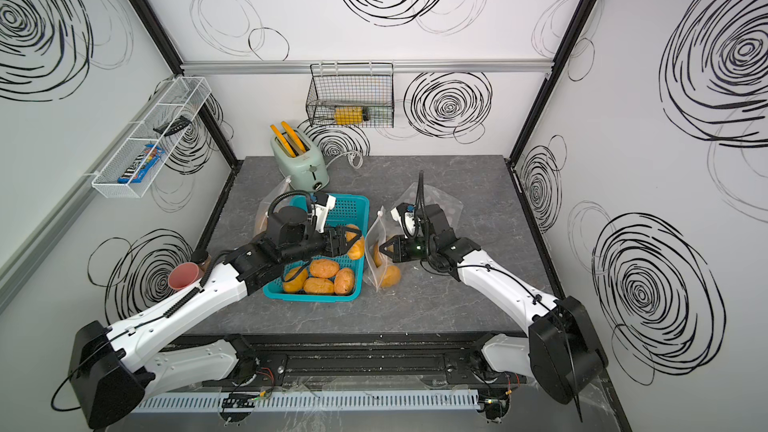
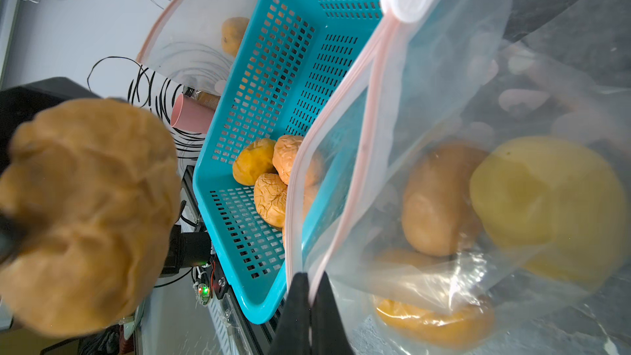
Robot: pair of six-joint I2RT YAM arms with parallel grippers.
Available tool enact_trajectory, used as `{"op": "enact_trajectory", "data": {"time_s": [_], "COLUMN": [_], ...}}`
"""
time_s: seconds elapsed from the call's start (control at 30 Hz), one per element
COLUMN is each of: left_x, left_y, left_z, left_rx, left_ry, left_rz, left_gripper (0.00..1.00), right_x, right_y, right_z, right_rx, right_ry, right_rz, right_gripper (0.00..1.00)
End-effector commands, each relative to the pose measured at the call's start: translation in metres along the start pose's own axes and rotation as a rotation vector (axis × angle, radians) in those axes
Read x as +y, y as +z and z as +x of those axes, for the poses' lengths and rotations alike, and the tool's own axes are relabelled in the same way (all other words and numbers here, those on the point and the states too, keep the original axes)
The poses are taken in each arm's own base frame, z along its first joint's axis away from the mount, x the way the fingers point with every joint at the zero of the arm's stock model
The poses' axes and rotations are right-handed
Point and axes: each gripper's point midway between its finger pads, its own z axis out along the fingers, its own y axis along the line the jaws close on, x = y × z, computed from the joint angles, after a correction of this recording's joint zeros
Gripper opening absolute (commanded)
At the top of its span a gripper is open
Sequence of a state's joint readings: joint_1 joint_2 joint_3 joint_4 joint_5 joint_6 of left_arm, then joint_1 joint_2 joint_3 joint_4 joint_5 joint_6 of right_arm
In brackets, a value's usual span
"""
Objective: Put the potatoes into a zipper bag and zip it
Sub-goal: Place the potato into the zipper food storage bag.
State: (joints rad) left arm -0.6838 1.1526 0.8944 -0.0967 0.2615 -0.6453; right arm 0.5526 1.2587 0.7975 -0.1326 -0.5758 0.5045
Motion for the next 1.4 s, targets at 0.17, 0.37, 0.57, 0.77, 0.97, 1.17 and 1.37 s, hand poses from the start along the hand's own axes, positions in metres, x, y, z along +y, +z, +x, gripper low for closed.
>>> {"op": "enact_trajectory", "data": {"time_s": [0.17, 0.37, 0.57, 0.77, 0.97, 1.17, 1.37], "left_x": [-0.034, -0.013, 0.017, 0.051, 0.060, 0.052, 0.037], "left_y": [0.025, 0.057, 0.071, 0.083, 0.086, 0.087, 0.073], "left_z": [-0.006, 0.009, 0.018, 0.027, 0.021, 0.021, 0.007], "left_rx": [0.020, 0.079, 0.090, 0.109, 0.087, 0.094, 0.071], "left_ry": [-0.003, -0.021, -0.047, -0.031, -0.017, 0.005, 0.040], "left_rz": [0.132, 0.093, 0.032, -0.095, -0.151, -0.162, -0.149], "left_gripper": [0.62, 0.60, 0.60, 0.60, 0.67, 0.74, 0.82], "right_x": [0.008, 0.009, 0.008, 0.012, 0.017, 0.016, 0.020], "right_y": [-0.007, -0.009, -0.013, -0.017, -0.021, -0.020, -0.022], "right_z": [0.000, 0.000, 0.002, 0.000, -0.002, -0.003, -0.006], "right_rx": [0.010, 0.009, 0.006, -0.004, -0.016, -0.016, -0.022], "right_ry": [-0.022, -0.032, -0.034, -0.036, -0.039, -0.036, -0.039], "right_rz": [0.000, 0.009, 0.017, 0.014, 0.005, 0.010, 0.001], "right_gripper": [0.00, 0.00, 0.00, 0.00, 0.00, 0.00, 0.00]}}
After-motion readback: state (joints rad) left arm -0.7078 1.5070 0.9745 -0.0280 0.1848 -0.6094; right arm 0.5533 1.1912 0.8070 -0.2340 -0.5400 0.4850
